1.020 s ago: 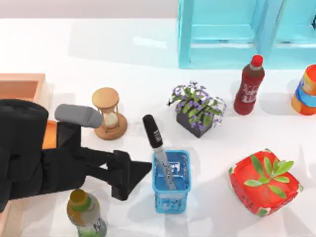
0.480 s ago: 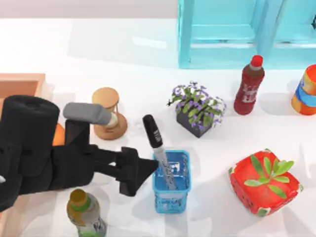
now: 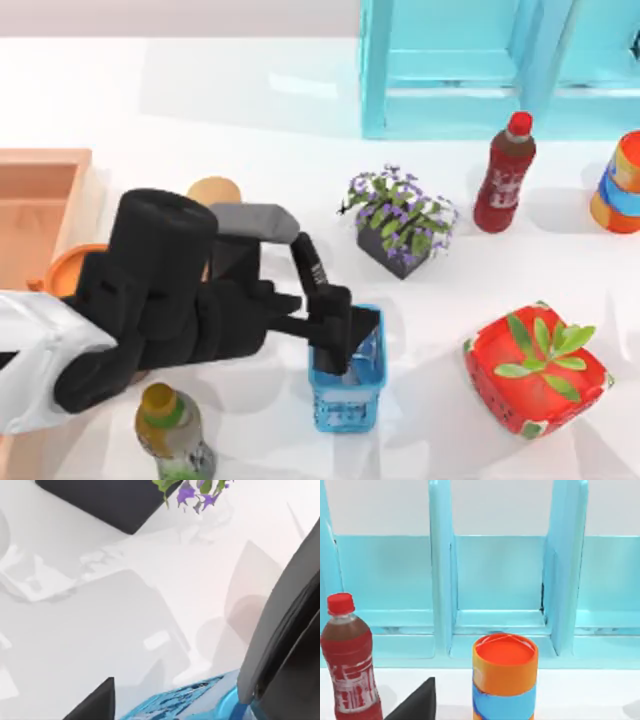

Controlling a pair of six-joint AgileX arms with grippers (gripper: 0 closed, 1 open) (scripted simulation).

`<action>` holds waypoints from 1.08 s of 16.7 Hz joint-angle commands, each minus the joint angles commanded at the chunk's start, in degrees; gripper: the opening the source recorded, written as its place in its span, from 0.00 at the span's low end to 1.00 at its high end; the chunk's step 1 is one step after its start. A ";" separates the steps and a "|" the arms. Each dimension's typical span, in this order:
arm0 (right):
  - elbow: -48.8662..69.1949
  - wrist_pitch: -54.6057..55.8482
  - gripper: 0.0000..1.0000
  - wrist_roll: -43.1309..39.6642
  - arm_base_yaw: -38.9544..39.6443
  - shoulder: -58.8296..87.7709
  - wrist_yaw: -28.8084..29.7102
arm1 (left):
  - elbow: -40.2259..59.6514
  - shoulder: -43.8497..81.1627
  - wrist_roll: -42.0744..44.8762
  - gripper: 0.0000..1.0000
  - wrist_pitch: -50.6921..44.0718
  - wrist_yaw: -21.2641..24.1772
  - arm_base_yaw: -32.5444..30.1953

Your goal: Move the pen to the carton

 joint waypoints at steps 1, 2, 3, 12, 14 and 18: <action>0.00 0.00 1.00 0.00 0.00 0.00 0.00 | 0.19 2.31 -0.34 1.00 2.22 -0.48 -0.61; 0.00 0.00 1.00 0.00 0.00 0.00 0.00 | 0.27 4.37 -0.65 1.00 4.26 -0.90 -1.18; 0.00 0.00 1.00 0.00 0.00 0.00 0.00 | 0.23 6.10 -0.90 1.00 6.02 -1.23 -1.66; 0.00 0.00 1.00 0.00 0.00 0.00 0.00 | -0.02 8.23 -1.15 0.77 8.25 -1.68 -2.24; 0.00 0.00 1.00 0.00 0.00 0.00 0.00 | -0.02 8.23 -1.15 0.62 8.25 -1.68 -2.24; 0.00 0.00 1.00 0.00 0.00 0.00 0.00 | -0.02 8.23 -1.15 0.32 8.25 -1.68 -2.24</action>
